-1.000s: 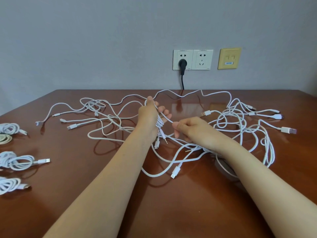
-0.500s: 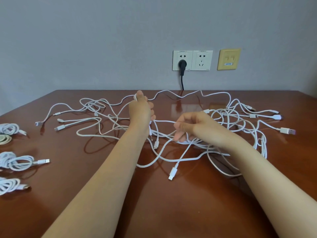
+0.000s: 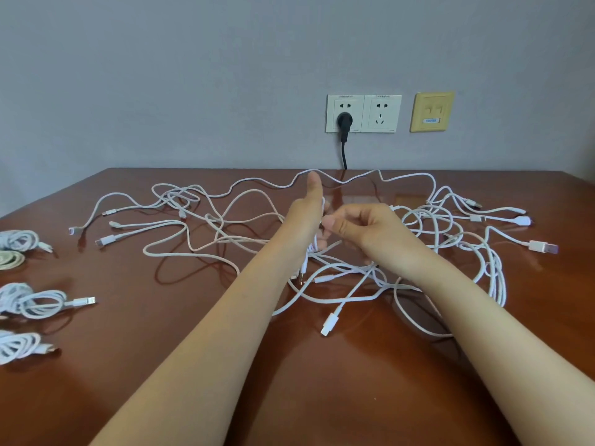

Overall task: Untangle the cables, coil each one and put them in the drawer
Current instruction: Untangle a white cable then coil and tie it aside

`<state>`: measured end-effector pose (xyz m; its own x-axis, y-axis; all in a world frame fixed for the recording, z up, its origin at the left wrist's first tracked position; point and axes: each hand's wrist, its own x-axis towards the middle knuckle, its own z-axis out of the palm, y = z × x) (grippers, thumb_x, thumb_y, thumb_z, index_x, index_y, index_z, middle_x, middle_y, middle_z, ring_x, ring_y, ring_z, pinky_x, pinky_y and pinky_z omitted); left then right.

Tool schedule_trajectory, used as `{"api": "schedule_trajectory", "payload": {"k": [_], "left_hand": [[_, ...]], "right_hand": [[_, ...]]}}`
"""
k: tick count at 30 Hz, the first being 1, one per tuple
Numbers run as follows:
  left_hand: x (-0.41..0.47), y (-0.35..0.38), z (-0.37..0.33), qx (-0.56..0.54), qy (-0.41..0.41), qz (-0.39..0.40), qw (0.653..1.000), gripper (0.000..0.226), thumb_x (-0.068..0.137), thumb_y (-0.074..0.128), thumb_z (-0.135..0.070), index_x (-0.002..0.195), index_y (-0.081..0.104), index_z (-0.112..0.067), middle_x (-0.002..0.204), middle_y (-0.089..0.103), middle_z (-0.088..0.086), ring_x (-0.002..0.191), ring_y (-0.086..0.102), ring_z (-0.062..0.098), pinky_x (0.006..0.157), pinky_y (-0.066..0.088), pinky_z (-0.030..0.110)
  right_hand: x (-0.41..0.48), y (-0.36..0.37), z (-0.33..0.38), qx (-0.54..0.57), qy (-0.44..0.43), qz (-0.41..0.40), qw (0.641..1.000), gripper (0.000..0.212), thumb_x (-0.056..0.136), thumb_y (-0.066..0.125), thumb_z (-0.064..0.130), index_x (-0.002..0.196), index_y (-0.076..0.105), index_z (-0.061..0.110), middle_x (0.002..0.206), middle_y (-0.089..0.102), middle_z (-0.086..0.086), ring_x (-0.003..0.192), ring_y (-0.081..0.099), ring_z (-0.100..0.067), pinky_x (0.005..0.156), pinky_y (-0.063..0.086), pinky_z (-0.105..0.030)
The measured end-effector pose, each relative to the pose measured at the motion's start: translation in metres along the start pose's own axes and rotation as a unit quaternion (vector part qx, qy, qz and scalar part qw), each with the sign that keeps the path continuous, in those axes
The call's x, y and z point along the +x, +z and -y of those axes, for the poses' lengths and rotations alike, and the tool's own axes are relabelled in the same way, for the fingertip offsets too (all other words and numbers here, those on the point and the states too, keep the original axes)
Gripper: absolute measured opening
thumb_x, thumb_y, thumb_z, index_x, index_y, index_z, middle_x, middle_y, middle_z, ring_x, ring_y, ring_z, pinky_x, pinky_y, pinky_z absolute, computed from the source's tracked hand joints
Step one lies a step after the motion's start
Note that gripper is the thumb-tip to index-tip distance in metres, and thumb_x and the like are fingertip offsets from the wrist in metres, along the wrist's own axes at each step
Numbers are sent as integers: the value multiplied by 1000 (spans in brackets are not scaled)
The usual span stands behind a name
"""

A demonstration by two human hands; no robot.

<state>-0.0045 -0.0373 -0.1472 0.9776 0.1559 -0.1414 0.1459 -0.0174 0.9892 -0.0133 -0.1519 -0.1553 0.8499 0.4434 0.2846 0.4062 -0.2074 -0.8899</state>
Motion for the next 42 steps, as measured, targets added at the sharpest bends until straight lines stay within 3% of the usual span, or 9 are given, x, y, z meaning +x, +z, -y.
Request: {"api": "schedule_trajectory", "payload": {"k": [3,6,8,12,15,18,26,32,42], "left_hand": [[-2,3,0,-44,-28,75,996,78,89,16,-68,127,50,-9,33,31,-6,31,20,5,35,16,9],[-4,2,3,-32,-21,157,987,63,83,18,-74,68,49,-21,43,29,-1,28,19,4,33,15,7],[-7,1,5,-16,-15,214,977,62,82,23,-73,57,46,-21,45,31,-2,28,21,2,33,14,8],[-15,-2,2,26,-6,301,953,54,61,37,-73,60,57,-23,47,31,-3,29,20,1,31,15,8],[-15,-3,2,80,23,322,943,47,82,38,-59,72,41,-14,42,26,-8,31,18,1,31,16,11],[-18,-1,4,97,46,336,936,36,97,36,-38,72,40,-13,41,27,-8,32,19,2,33,17,13],[-9,-6,-1,-79,75,199,974,40,102,27,-34,69,37,-15,37,26,-9,29,19,3,31,17,13],[10,-30,-4,-289,58,96,951,42,101,25,-40,67,36,-17,34,26,-8,27,20,4,30,15,15],[1,-10,2,-54,78,35,995,44,100,35,-38,64,37,-13,33,28,-7,28,20,6,38,17,12]], "right_hand": [[6,-1,-8,-31,-5,-64,997,14,85,66,22,75,57,18,70,67,-1,52,56,-1,55,38,-16],[7,-2,-9,-31,-3,-91,995,20,80,71,14,73,52,16,70,63,-7,58,62,-10,65,50,-27],[5,-6,-6,-29,-3,-110,994,24,76,74,9,75,50,13,59,55,-2,44,52,0,53,43,-14],[5,-15,-1,-26,33,-124,991,26,71,76,2,82,54,6,52,50,1,34,42,2,39,32,-10],[5,-19,2,99,96,-122,983,23,84,63,6,69,48,14,48,56,5,32,42,-2,33,24,-13],[4,-22,3,141,119,-126,975,30,89,61,20,66,42,15,38,43,2,30,43,-5,33,21,-14],[6,-19,2,160,152,-73,973,11,95,46,23,87,48,16,45,33,5,35,17,-5,33,14,-14],[3,-19,3,156,156,-72,973,20,92,54,26,73,55,19,46,27,6,38,16,-7,36,18,-16],[3,-19,6,86,137,-50,986,31,89,51,45,76,62,19,46,43,2,41,37,-14,53,38,-26]]}}
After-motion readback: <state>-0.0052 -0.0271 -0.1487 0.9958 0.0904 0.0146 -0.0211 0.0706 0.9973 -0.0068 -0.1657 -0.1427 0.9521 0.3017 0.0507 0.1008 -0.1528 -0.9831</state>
